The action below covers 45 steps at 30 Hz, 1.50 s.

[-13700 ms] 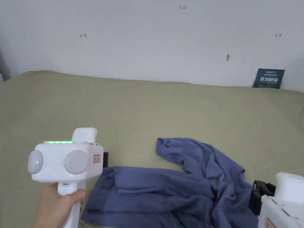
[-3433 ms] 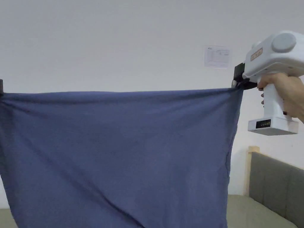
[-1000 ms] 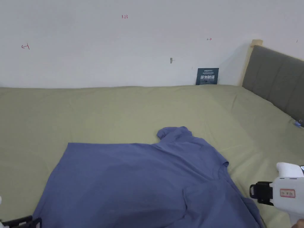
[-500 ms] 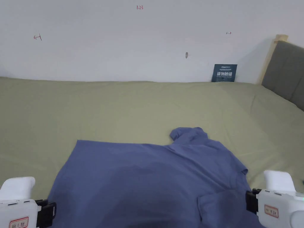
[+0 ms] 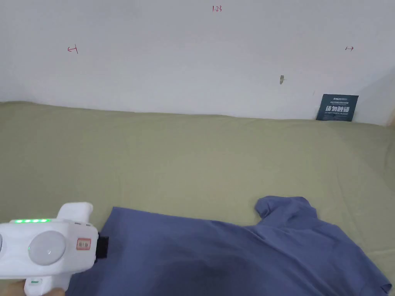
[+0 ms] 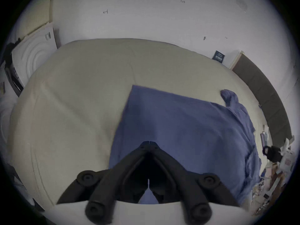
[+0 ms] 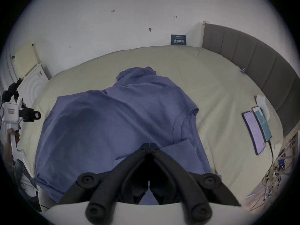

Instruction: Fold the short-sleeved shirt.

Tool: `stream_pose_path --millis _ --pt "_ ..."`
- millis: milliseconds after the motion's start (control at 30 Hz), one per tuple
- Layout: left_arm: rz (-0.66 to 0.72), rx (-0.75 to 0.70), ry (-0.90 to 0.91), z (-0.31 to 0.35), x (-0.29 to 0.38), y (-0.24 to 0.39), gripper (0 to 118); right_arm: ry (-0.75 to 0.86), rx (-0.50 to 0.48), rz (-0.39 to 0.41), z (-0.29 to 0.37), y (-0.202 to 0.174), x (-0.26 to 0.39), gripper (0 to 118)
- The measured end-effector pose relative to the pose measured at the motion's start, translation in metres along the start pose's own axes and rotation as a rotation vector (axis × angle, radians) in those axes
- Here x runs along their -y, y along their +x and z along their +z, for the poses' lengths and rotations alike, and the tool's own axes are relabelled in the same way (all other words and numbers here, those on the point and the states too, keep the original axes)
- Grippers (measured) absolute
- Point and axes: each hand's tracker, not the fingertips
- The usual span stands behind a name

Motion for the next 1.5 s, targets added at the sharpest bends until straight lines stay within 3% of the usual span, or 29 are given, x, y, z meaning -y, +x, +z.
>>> stream_pose_path --millis 200,233,267,300,333,367,567,733,767,867,967,1033,1100,1333,1367,1400,1433,1467,1500 --pt "-0.008 0.018 0.012 -0.031 -0.065 0.009 2 -0.001 0.012 -0.028 -0.006 0.008 -0.009 0" --pt "-0.017 0.013 -0.001 -0.043 -0.075 0.008 14 -0.002 0.013 -0.036 -0.006 0.008 -0.011 0" --pt "-0.013 0.018 -0.005 -0.055 -0.082 0.007 39 0.002 0.015 -0.033 -0.005 0.007 -0.011 0" --pt "-0.025 0.013 -0.03 -0.068 -0.09 0.011 81 0.007 0.024 -0.03 -0.005 0.007 -0.011 0" --pt "-0.049 -0.01 -0.075 -0.081 -0.094 0.012 98 0.006 0.03 -0.025 -0.005 0.007 -0.011 0" --pt "-0.042 -0.02 -0.102 -0.095 -0.095 0.012 98 0.003 0.03 -0.018 -0.007 0.008 -0.012 0" --pt "0.025 -0.012 -0.208 -0.147 -0.098 -0.002 97 -0.008 0.028 -0.053 -0.008 0.017 -0.012 0" --pt "-0.012 -0.031 -0.203 -0.14 -0.103 0.006 72 -0.014 0.036 -0.034 -0.008 0.018 -0.01 0" --pt "-0.025 -0.056 -0.209 -0.139 -0.103 0.007 65 -0.018 0.038 -0.034 -0.007 0.015 -0.009 0" --pt "-0.078 -0.057 -0.199 -0.132 -0.097 0.014 3 -0.023 0.028 -0.06 -0.009 0.016 -0.004 0" --pt "-0.068 -0.045 -0.185 -0.12 -0.097 0.02 3 -0.041 0.038 -0.072 -0.012 0.015 0.0 0" --pt "-0.077 0.049 -0.199 -0.116 -0.094 0.024 3 -0.053 0.046 -0.068 -0.013 0.015 0.002 0" --pt "-0.152 -0.037 -0.204 -0.119 -0.092 0.035 3 -0.059 0.048 -0.077 -0.013 0.017 0.003 0" --pt "-0.141 -0.02 -0.18 -0.102 -0.098 0.038 3 -0.01 0.009 -0.098 -0.01 0.04 -0.034 1" --pt "-0.137 -0.021 -0.176 -0.103 -0.098 0.034 3 0.0 -0.005 -0.096 -0.012 0.042 -0.046 17" --pt "-0.137 -0.017 -0.172 -0.101 -0.098 0.035 3 0.006 -0.029 -0.093 -0.015 0.044 -0.059 65" --pt "-0.132 -0.013 -0.163 -0.098 -0.098 0.036 3 0.002 -0.063 -0.084 -0.021 0.049 -0.077 97" --pt "-0.123 -0.007 -0.155 -0.094 -0.098 0.037 3 0.012 -0.073 -0.088 -0.026 0.051 -0.09 109" --pt "-0.121 -0.001 -0.149 -0.094 -0.098 0.034 3 0.024 -0.075 -0.089 -0.033 0.053 -0.106 106"
